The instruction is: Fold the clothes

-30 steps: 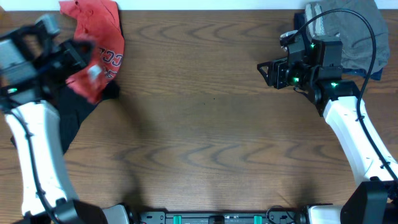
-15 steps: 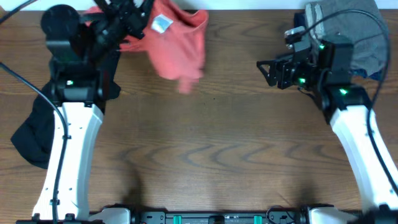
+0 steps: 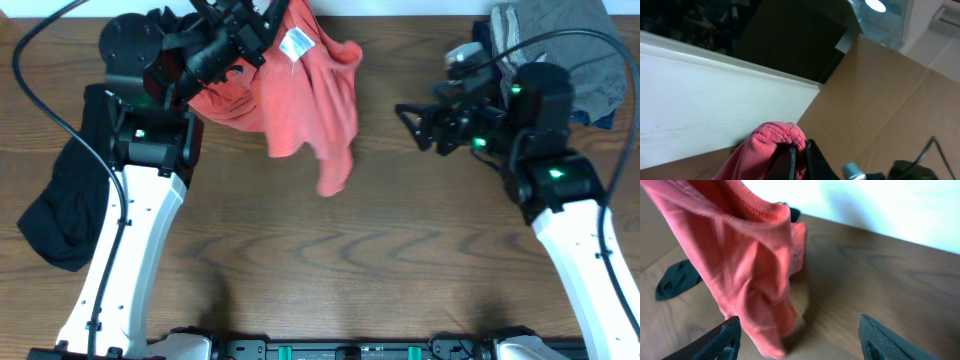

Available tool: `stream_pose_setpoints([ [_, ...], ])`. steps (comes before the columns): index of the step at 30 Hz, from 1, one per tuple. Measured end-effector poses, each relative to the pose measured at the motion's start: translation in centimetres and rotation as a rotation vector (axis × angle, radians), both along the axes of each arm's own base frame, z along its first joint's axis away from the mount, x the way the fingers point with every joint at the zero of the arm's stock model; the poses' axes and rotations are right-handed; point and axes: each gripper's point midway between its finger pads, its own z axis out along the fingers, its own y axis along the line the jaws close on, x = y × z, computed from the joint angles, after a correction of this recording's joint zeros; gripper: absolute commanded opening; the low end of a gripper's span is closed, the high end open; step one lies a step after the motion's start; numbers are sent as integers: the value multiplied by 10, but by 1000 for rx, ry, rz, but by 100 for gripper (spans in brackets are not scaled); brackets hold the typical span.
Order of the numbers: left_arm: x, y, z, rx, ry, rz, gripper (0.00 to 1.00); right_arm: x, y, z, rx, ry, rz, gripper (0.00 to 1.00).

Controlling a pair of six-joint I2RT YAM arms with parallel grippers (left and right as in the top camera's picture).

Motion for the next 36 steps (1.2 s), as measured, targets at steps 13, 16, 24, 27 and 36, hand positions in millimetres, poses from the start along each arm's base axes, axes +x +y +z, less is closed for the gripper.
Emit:
stream_pose_setpoints([
  [13,-1,-3,0,0,1,-7,6,-17,73,-29,-3,51,195,72],
  [16,-1,-3,-1,1,5,-7,6,-22,81,-27,0,42,218,72],
  [24,0,-3,-6,4,28,-7,6,4,84,-43,-25,19,166,70],
  [27,0,-3,-6,5,31,-7,6,16,81,-58,-56,32,124,70],
  [36,1,-3,-12,11,57,-7,6,28,79,-59,-75,-13,99,53],
])
